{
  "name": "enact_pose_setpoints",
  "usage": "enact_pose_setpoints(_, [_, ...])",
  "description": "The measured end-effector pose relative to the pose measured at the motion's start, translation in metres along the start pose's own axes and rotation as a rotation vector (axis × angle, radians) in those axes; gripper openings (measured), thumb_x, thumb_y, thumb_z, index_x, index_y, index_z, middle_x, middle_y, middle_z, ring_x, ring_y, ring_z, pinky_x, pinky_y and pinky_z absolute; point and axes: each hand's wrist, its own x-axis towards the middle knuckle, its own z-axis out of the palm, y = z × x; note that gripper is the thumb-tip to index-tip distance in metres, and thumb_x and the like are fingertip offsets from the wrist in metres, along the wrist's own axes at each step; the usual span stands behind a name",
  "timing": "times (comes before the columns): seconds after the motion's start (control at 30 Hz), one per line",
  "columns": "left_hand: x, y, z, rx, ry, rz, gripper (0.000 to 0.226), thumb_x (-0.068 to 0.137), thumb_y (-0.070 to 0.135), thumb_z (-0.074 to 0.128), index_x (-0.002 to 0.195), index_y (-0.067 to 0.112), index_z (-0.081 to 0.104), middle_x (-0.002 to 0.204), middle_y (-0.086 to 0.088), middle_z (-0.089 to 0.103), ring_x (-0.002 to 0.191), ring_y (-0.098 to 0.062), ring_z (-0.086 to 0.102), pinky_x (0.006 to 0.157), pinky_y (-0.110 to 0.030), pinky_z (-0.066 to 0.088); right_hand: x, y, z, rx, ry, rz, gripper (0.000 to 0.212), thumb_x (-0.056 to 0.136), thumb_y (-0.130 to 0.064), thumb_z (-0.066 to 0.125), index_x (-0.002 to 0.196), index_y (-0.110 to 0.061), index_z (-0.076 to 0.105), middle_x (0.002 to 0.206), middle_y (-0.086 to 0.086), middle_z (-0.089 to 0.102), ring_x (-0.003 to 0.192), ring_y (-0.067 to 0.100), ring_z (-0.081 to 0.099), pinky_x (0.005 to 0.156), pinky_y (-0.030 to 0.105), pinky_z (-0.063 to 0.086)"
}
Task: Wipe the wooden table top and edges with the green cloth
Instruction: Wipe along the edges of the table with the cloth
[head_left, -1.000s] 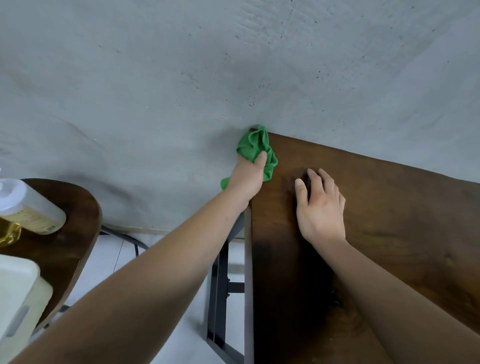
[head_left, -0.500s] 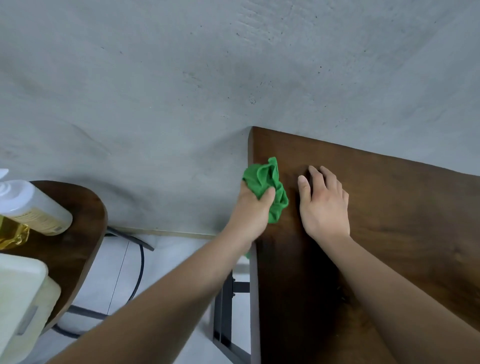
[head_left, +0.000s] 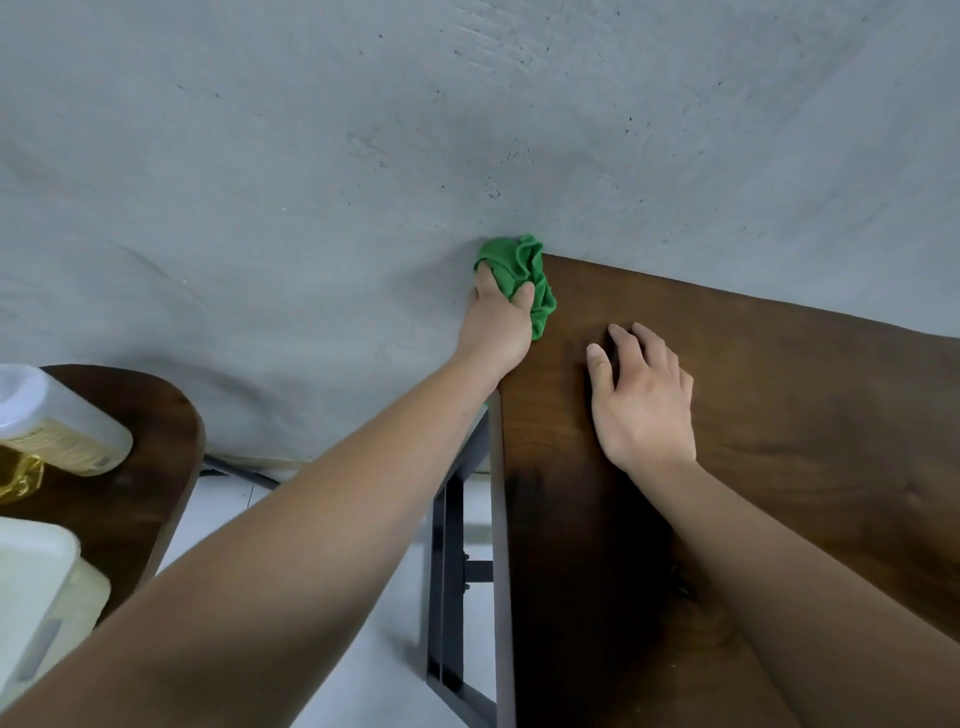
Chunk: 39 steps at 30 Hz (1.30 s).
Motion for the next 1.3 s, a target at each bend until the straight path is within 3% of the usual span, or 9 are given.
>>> enact_pose_setpoints(0.2, [-0.074,-0.011,-0.005,0.224,-0.109,0.105,0.071,0.117,0.046,0.043,0.177,0.032,0.008,0.185,-0.002,-0.01,0.168,-0.025,0.019,0.128,-0.04,0.028,-0.004,0.0,-0.003,0.065,0.044,-0.001,0.059,0.119,-0.054,0.034,0.163,-0.02,0.053,0.173,0.007,0.043,0.162,0.03,0.035,0.133,0.053,0.025])
enact_pose_setpoints(0.37, [-0.153,-0.032,-0.008,0.202,-0.125,0.108,0.072,0.115,0.047,0.048,0.176,0.034,0.012,0.184,0.006,-0.014,0.169,-0.02,0.014,0.128,-0.034,0.024,-0.024,0.0,-0.011,0.108,0.139,-0.025,0.047,0.118,-0.039,0.047,0.153,-0.014,0.066,0.167,0.011,0.049,0.155,0.034,0.042,0.127,0.054,0.033])
enact_pose_setpoints(0.57, [-0.267,-0.055,-0.009,0.133,-0.147,0.108,0.075,0.114,0.046,0.052,0.176,0.037,0.009,0.183,0.013,-0.015,0.165,-0.007,0.008,0.115,-0.016,0.015,-0.097,0.015,-0.029,-0.001,-0.044,-0.106,0.054,0.116,-0.046,0.047,0.162,-0.018,0.056,0.171,0.012,0.044,0.158,0.038,0.039,0.128,0.057,0.03])
enact_pose_setpoints(0.7, [-0.339,-0.076,-0.007,0.089,-0.123,0.086,0.081,0.112,0.047,0.055,0.175,0.039,0.005,0.183,0.016,-0.009,0.166,-0.004,0.004,0.122,-0.02,0.014,-0.148,0.037,-0.036,-0.064,-0.043,-0.189,0.056,0.118,-0.048,0.043,0.166,-0.021,0.052,0.173,0.014,0.042,0.159,0.04,0.037,0.128,0.06,0.03])
enact_pose_setpoints(0.83, [-0.398,-0.089,-0.003,0.039,-0.099,0.025,0.088,0.11,0.048,0.059,0.175,0.041,0.0,0.181,0.018,0.001,0.164,-0.001,0.016,0.121,-0.02,0.021,-0.164,0.042,-0.034,0.004,-0.003,-0.136,0.055,0.117,-0.049,0.042,0.164,-0.023,0.054,0.172,0.011,0.045,0.16,0.036,0.038,0.129,0.059,0.029])
enact_pose_setpoints(0.9, [-0.414,-0.093,0.0,0.023,-0.065,0.011,0.089,0.109,0.046,0.061,0.175,0.039,0.002,0.18,0.015,0.009,0.163,-0.004,0.021,0.126,-0.028,0.027,-0.162,0.038,-0.034,-0.004,0.003,-0.123,0.056,0.115,-0.051,0.043,0.162,-0.023,0.055,0.169,0.01,0.047,0.158,0.035,0.039,0.128,0.059,0.029])
enact_pose_setpoints(1.0, [-0.407,-0.091,0.003,0.043,-0.003,-0.006,0.089,0.107,0.049,0.064,0.175,0.036,0.009,0.176,0.008,0.024,0.161,-0.011,0.03,0.13,-0.042,0.033,-0.162,0.038,-0.034,-0.001,-0.001,-0.127,0.056,0.115,-0.051,0.042,0.161,-0.023,0.056,0.167,0.01,0.047,0.157,0.036,0.039,0.127,0.058,0.028])
enact_pose_setpoints(1.13, [-0.36,-0.082,0.002,0.011,0.011,-0.026,0.088,0.098,0.065,0.059,0.172,0.033,0.025,0.162,0.003,0.05,0.146,-0.018,0.053,0.124,-0.049,0.045,-0.162,0.039,-0.035,-0.01,-0.015,-0.131,0.056,0.115,-0.052,0.041,0.162,-0.024,0.055,0.168,0.009,0.045,0.157,0.035,0.038,0.127,0.057,0.026])
enact_pose_setpoints(1.3, [-0.343,-0.065,-0.006,-0.052,-0.028,-0.025,0.063,0.115,0.046,0.049,0.171,0.03,0.027,0.152,0.012,0.058,0.132,-0.014,0.06,0.108,-0.03,0.046,-0.162,0.039,-0.036,0.001,-0.028,-0.131,0.058,0.113,-0.055,0.039,0.161,-0.026,0.055,0.166,0.008,0.047,0.155,0.035,0.04,0.127,0.058,0.028])
